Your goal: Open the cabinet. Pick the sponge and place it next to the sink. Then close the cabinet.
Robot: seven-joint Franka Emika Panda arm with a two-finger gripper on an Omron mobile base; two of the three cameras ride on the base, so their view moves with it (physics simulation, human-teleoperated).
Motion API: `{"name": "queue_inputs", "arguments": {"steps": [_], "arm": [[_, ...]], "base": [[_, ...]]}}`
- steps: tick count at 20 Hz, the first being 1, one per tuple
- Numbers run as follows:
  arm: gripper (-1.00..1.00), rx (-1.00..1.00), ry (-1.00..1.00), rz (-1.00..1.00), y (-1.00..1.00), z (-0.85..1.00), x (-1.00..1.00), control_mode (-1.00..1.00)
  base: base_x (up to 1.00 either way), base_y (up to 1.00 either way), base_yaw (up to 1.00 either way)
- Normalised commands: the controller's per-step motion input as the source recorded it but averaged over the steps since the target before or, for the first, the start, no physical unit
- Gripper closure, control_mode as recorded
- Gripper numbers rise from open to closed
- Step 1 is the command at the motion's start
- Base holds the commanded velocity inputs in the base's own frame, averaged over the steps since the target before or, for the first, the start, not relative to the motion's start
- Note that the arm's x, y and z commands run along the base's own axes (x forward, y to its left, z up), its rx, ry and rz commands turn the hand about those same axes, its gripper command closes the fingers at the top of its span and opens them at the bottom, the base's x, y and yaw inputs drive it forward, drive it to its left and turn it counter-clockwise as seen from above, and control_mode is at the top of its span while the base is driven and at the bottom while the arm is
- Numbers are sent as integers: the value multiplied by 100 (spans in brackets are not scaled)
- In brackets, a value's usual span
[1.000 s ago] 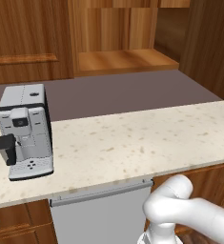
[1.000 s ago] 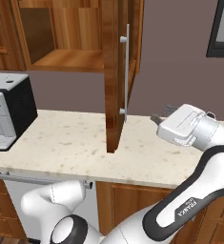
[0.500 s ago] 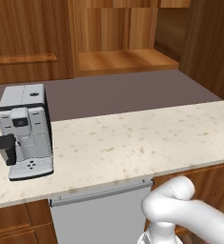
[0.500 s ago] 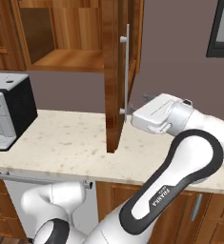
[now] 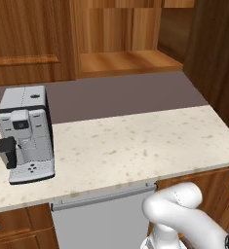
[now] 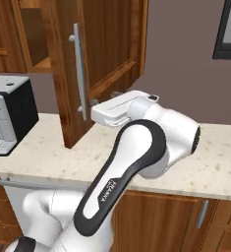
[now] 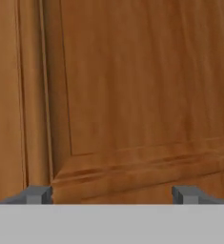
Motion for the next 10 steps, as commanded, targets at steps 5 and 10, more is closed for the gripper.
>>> {"name": "queue_inputs", "arguments": {"steps": [5,10], "arm": [[-100,0,-1,-14,92,37,0,-100],[-100,0,0,-21,79,34,0,-100]], "base": [[0,0,0],[0,0,0]]}}
